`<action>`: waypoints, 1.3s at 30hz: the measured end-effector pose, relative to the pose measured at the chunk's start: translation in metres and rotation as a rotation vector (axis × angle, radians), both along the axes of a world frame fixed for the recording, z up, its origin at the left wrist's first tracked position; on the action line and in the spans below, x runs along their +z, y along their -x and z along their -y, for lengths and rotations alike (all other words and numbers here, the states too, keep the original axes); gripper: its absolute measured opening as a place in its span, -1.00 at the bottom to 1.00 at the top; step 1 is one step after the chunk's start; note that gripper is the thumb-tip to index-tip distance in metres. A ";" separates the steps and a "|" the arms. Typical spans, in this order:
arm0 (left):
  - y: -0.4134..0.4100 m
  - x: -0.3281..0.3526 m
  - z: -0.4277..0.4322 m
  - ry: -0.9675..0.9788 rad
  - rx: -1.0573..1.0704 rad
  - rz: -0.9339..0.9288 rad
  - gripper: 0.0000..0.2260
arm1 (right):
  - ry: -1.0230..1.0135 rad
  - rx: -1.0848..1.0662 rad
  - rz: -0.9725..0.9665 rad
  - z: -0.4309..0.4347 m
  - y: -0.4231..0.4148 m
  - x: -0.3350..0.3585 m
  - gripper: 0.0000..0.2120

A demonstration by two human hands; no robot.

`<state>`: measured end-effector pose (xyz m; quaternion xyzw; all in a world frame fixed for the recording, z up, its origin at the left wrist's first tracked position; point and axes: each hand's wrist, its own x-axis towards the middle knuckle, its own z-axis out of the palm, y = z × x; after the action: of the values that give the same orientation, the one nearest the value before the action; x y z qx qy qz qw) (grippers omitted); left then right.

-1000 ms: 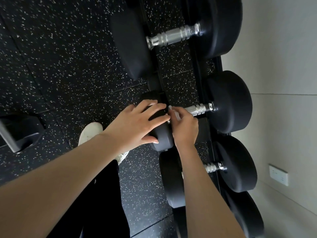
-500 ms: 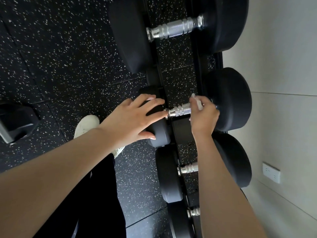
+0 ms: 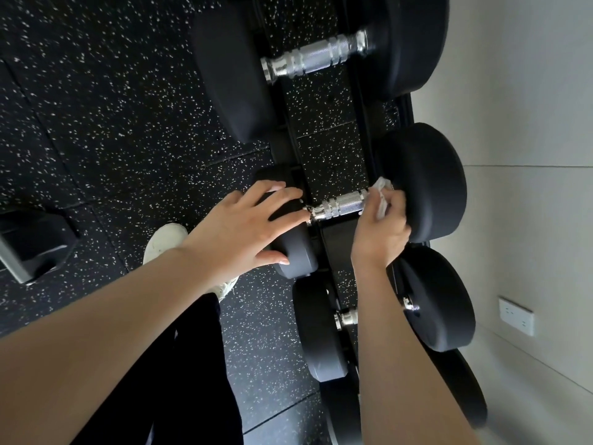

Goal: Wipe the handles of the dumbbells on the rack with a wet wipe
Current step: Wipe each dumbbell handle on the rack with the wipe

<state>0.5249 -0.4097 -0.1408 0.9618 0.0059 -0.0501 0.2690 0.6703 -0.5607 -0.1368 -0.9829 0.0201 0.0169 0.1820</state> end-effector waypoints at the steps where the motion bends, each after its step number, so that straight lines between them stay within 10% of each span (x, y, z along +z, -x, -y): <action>1: 0.000 0.001 0.000 -0.007 -0.001 -0.007 -0.37 | 0.005 0.014 0.005 0.002 0.001 0.000 -0.77; 39: -0.072 0.021 -0.165 -0.302 0.017 -0.141 -0.32 | -0.325 -0.053 -0.165 -0.159 -0.038 0.031 -0.94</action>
<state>0.5971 -0.2450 -0.1194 0.9853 0.0406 -0.1138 0.1205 0.7084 -0.4019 -0.1059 -0.9349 0.0577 0.0956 0.3368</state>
